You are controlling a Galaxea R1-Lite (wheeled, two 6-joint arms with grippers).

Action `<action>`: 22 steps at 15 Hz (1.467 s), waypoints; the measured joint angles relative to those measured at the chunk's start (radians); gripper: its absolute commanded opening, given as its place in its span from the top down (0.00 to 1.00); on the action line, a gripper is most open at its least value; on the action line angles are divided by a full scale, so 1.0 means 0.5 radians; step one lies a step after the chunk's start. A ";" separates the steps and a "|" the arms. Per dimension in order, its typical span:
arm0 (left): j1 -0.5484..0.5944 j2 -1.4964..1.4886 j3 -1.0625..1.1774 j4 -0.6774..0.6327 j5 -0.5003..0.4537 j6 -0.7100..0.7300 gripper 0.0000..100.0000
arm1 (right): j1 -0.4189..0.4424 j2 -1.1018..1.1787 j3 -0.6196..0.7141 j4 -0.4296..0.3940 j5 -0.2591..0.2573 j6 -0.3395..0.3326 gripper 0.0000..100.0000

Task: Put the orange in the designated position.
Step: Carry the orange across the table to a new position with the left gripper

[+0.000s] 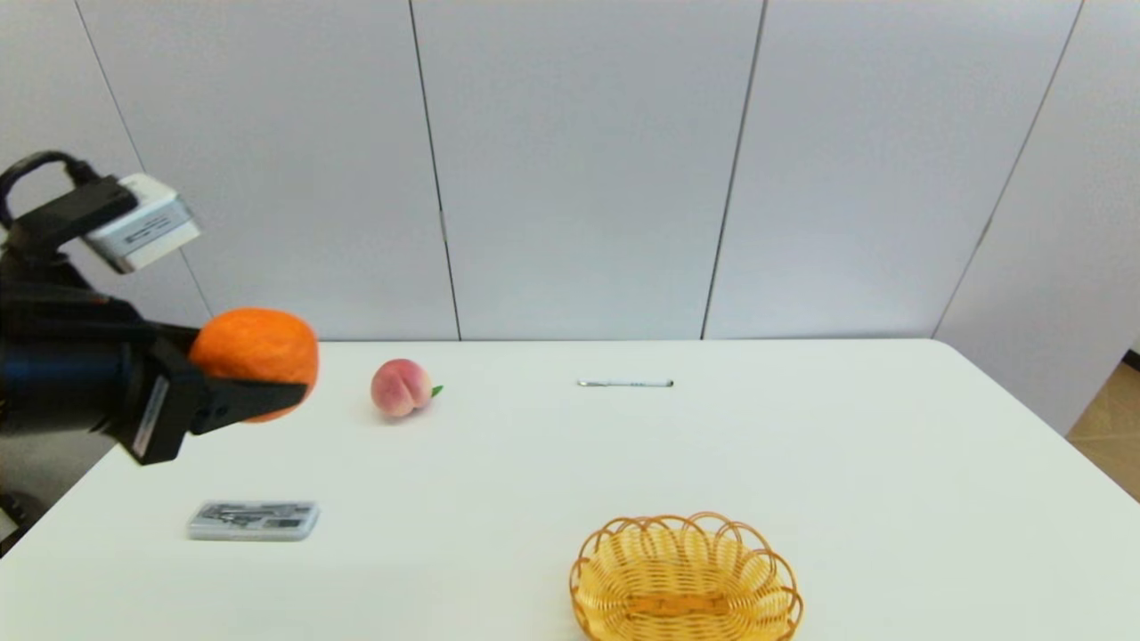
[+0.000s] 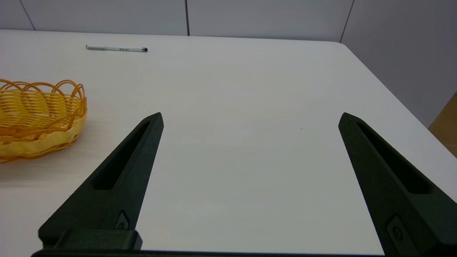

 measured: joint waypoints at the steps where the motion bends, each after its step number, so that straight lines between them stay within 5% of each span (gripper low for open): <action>1: 0.108 -0.093 0.122 0.011 0.000 -0.007 1.00 | 0.000 0.000 0.000 0.000 0.002 0.001 0.00; 12: 0.627 -0.237 0.563 -0.100 -0.003 -0.092 1.00 | 0.000 0.000 0.000 0.000 0.002 0.000 0.00; 22: 0.646 0.371 0.374 -0.799 -0.009 -0.129 1.00 | 0.000 0.000 0.000 0.000 0.000 0.002 0.00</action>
